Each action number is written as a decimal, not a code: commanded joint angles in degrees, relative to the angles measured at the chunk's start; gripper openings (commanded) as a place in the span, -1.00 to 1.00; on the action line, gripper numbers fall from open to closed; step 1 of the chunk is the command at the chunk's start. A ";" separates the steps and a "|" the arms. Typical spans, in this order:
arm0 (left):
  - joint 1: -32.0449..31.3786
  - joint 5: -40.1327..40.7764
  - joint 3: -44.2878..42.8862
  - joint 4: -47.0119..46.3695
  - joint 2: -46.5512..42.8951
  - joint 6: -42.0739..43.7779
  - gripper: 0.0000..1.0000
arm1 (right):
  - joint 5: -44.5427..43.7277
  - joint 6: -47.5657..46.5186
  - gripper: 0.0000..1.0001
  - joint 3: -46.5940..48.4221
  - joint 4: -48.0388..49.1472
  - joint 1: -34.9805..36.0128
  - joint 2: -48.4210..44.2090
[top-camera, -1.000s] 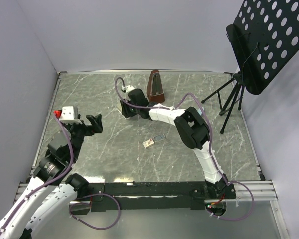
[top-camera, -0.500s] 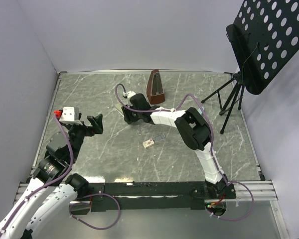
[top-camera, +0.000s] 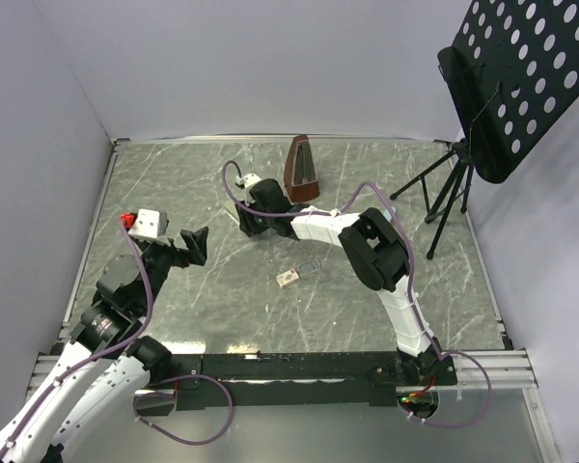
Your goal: Load the staples into the stapler
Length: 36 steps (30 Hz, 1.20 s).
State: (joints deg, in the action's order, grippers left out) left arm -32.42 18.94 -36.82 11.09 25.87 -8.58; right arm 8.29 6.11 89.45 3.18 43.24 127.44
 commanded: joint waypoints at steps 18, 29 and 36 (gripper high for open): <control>0.43 -13.52 4.55 -6.52 -0.03 10.43 0.99 | 6.82 -6.29 -0.79 -19.83 7.63 -0.70 -20.99; 5.44 -5.66 -16.77 1.37 39.49 4.01 0.99 | -3.80 3.21 0.53 -40.48 12.11 -4.04 -44.36; 13.95 -11.62 -38.22 9.80 64.20 6.99 0.99 | -10.66 4.26 0.99 -51.65 16.50 -4.57 -58.07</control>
State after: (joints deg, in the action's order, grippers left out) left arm -21.93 11.20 -65.78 14.92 82.87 -3.05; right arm 3.18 8.95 41.50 14.26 39.05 75.29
